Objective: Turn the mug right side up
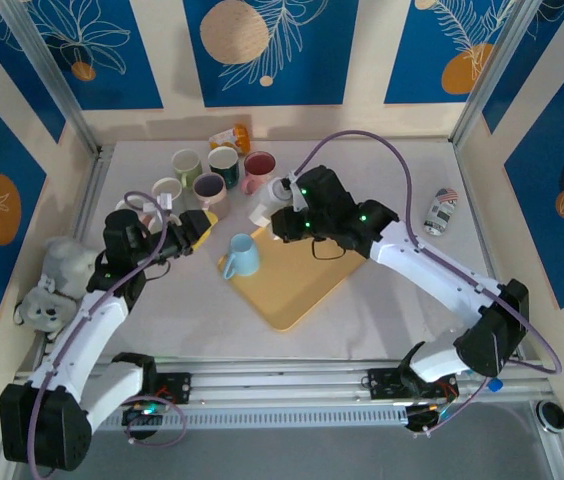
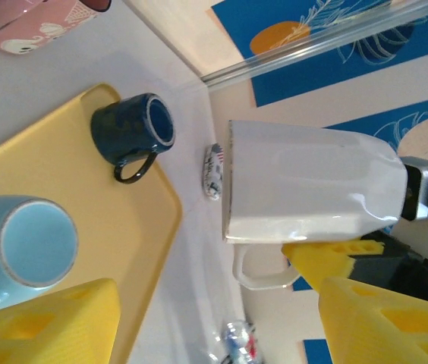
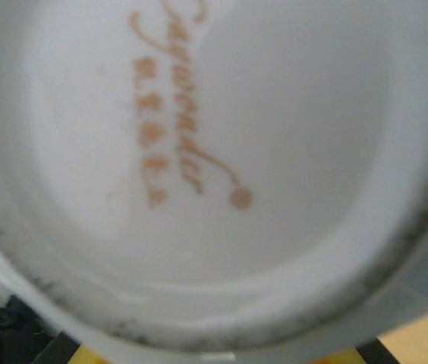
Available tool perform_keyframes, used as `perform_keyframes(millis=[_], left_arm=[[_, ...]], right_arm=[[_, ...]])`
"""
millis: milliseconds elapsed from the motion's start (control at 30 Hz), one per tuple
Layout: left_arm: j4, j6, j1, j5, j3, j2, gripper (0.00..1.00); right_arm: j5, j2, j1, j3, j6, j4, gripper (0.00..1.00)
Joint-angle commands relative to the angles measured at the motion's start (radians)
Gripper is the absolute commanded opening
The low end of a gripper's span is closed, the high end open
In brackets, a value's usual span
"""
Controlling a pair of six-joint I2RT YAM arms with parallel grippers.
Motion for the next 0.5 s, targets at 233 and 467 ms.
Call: perform_keyframes(millis=[233, 467], left_arm=[[0.334, -0.267, -0.087, -0.065, -0.039, -0.009, 0.66], [0.466, -0.341, -0.199, -0.156, -0.059, 0.03, 0.65]], right_arm=[[-0.192, -0.095, -0.012, -0.042, 0.161, 0.353, 0.0], [-0.204, -0.108, 0.003, -0.191, 0.361, 0.736, 0.0]])
